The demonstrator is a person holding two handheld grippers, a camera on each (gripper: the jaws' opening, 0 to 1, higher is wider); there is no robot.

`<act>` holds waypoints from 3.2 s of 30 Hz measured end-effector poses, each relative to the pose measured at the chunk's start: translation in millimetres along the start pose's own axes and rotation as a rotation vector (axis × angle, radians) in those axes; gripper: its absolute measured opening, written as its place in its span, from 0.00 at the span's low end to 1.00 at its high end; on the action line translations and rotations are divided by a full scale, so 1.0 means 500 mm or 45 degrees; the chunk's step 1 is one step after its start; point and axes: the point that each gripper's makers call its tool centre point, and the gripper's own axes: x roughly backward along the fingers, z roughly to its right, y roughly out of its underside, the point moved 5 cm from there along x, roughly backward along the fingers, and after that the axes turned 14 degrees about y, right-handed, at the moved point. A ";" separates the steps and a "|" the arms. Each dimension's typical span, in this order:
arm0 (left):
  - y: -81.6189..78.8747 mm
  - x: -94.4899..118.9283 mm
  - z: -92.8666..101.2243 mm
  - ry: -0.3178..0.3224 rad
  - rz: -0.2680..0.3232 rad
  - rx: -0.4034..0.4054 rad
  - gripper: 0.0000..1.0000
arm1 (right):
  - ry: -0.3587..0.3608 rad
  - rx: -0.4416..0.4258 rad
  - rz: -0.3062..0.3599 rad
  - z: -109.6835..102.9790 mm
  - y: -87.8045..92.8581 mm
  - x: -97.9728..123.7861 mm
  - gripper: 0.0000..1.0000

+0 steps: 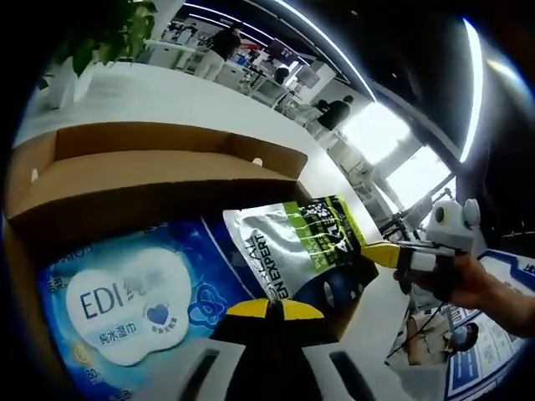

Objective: Operate the shoe box by opening the lid, removing the specified soft item, and placing it in the target area until the item is outside and the box remains undamaged.

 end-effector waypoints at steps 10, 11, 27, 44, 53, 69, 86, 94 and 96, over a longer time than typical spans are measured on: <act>-0.005 0.000 0.012 -0.031 0.003 -0.035 0.00 | -0.025 -0.008 -0.007 -0.006 0.007 -0.004 0.00; -0.008 0.002 0.016 -0.035 0.012 -0.038 0.00 | -0.025 -0.006 -0.008 -0.006 0.007 -0.004 0.00; -0.051 -0.031 0.096 0.002 0.039 -0.133 0.00 | -0.020 -0.049 0.049 0.058 0.000 0.039 0.00; -0.049 -0.139 0.163 0.075 -0.055 -0.196 0.00 | 0.032 -0.126 0.071 0.175 0.025 0.088 0.00; -0.042 -0.220 0.210 0.132 -0.118 -0.234 0.00 | 0.093 -0.169 0.079 0.257 0.038 0.126 0.00; -0.025 -0.301 0.252 0.184 -0.179 -0.248 0.00 | 0.154 -0.193 0.076 0.345 0.047 0.164 0.00; 0.013 -0.353 0.254 0.137 -0.254 -0.285 0.00 | 0.163 -0.200 0.030 0.388 0.081 0.152 0.00; 0.031 -0.370 0.246 0.087 -0.292 -0.318 0.00 | 0.168 -0.211 0.000 0.400 0.102 0.137 0.00; 0.038 -0.375 0.242 0.069 -0.303 -0.325 0.00 | 0.168 -0.212 -0.009 0.405 0.106 0.130 0.00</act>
